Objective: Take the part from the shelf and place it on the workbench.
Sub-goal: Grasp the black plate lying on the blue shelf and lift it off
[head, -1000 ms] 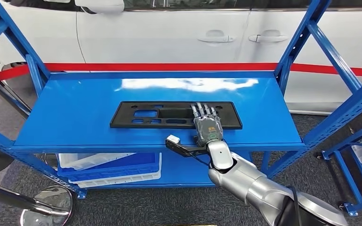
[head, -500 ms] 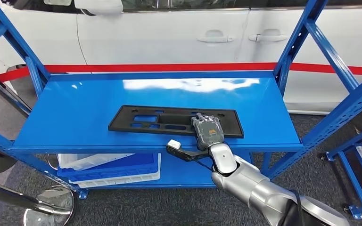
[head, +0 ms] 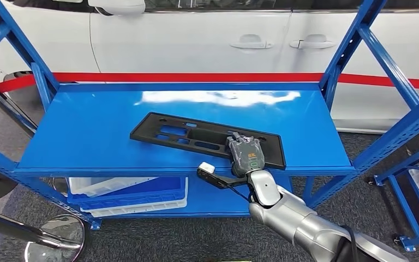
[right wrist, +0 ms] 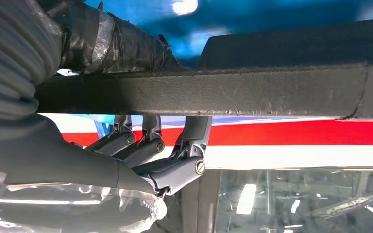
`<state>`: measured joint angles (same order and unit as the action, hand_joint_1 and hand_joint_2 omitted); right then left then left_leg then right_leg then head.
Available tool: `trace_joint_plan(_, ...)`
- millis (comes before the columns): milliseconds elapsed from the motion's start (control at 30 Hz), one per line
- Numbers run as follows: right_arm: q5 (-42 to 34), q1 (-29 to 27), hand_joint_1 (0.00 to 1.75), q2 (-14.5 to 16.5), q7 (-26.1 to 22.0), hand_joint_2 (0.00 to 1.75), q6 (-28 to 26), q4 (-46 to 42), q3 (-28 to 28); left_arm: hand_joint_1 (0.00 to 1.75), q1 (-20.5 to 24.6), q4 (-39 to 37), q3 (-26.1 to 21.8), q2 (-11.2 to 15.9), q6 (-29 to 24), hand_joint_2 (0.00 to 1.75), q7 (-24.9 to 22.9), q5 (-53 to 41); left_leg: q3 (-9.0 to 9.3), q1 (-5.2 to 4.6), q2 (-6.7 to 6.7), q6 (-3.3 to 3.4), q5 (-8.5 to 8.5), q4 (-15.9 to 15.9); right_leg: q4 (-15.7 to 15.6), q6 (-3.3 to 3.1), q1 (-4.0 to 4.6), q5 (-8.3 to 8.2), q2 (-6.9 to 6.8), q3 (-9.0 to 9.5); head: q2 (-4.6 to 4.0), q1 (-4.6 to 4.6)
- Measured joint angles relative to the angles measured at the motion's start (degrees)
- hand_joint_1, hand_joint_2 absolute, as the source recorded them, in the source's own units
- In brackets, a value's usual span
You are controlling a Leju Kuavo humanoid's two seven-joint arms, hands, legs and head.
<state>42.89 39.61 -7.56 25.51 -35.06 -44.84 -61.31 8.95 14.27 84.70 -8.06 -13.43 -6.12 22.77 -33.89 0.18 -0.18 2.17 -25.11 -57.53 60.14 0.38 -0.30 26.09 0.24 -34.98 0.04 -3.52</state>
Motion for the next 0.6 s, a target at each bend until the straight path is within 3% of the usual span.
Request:
trace_joint_plan(100, 0.0, -0.5, 1.75, -0.6, -0.1, 1.75, 0.0, -0.9, 0.5, 0.0, 0.0, 0.0, 0.0, 0.0, 0.2, 0.0, 0.0, 0.0, 0.03, -0.05, 0.05, 0.6, 0.13, 0.2, 10.0, 0.34, -0.15, 5.08, -0.03, -4.62, 0.0, 0.27)
trace_joint_plan(133, 0.0, -0.8, 1.75, -0.7, -0.1, 1.75, 0.0, -1.1, 0.6, 0.0, 0.0, 0.0, 0.0, 0.0, 0.2, 0.0, 0.0, 0.0, 0.01, -0.09, 0.02, 0.64, 0.1, 0.2, 13.2, 0.43, -0.2, 6.07, -0.03, -6.19, 0.0, 0.27)
trace_joint_plan(167, 0.0, -1.0, 1.75, -0.9, -0.1, 1.75, 0.0, -1.3, 0.7, 0.0, 0.0, 0.0, 0.0, 0.0, 0.2, 0.0, 0.0, 0.0, 0.0, -0.11, -0.03, 0.66, 0.04, 0.1, 14.6, 0.48, -0.23, 5.99, -0.03, -6.97, 0.0, 0.27)
trace_joint_plan(200, 0.0, -1.2, 1.75, -1.0, -0.2, 1.75, 0.0, -1.5, 0.7, 0.0, 0.0, 0.0, 0.0, 0.0, 0.3, 0.0, 0.0, 0.0, 0.01, -0.11, -0.09, 0.64, -0.05, 0.0, 13.7, 0.48, -0.27, 4.77, -0.04, -6.66, 0.0, 0.28)
trace_joint_plan(233, 0.0, -1.3, 1.75, -1.1, -0.2, 1.75, -0.1, -1.8, 0.9, 0.0, 0.0, 0.0, 0.0, 0.0, 0.7, 0.0, 0.0, 0.0, 0.04, -0.11, -0.15, 0.56, -0.19, -0.2, 10.7, 0.44, -0.31, 2.74, -0.04, -5.29, 0.0, 0.28)
trace_joint_plan(300, -0.2, -1.3, 1.75, -1.3, -0.6, 1.75, -0.8, -2.4, 1.3, 0.0, 0.1, 0.0, 0.0, 0.0, 2.1, 0.87, -0.2, -0.2, -0.11, -0.22, -0.23, 0.17, -0.61, -0.8, 3.1, 0.19, -0.27, -0.44, -0.05, -1.83, 0.0, 0.29)
trace_joint_plan(367, -0.7, -1.2, 1.75, -1.5, -1.2, 1.75, -2.0, -3.7, 2.1, 0.0, 0.2, 0.0, 0.0, 0.1, 3.7, 1.75, -0.5, -0.4, -0.46, -0.42, -0.25, -0.31, -0.86, -1.2, -0.3, -0.19, -0.15, -0.99, 0.02, -0.33, 0.0, 0.23)
trace_joint_plan(500, -1.5, -1.6, 1.75, -2.7, -3.0, 1.75, -3.1, -9.9, 4.6, 0.0, 0.4, -0.2, 0.1, 0.4, 5.4, 1.75, 0.6, 1.3, -1.12, -0.46, -0.19, -1.38, -1.93, -2.6, -0.6, -1.33, -0.33, -1.02, 0.14, -0.15, 0.0, 0.09)
trace_joint_plan(600, -2.3, -2.6, 1.75, -3.4, -4.2, 1.75, -3.5, -17.0, 6.8, 0.0, 0.6, -0.3, 0.1, 0.9, 5.1, 1.75, 2.0, 2.1, -5.24, -0.26, -0.14, -2.24, -6.42, -11.6, -0.7, -1.99, -0.33, -0.98, 0.09, 0.02, 0.0, -0.28)
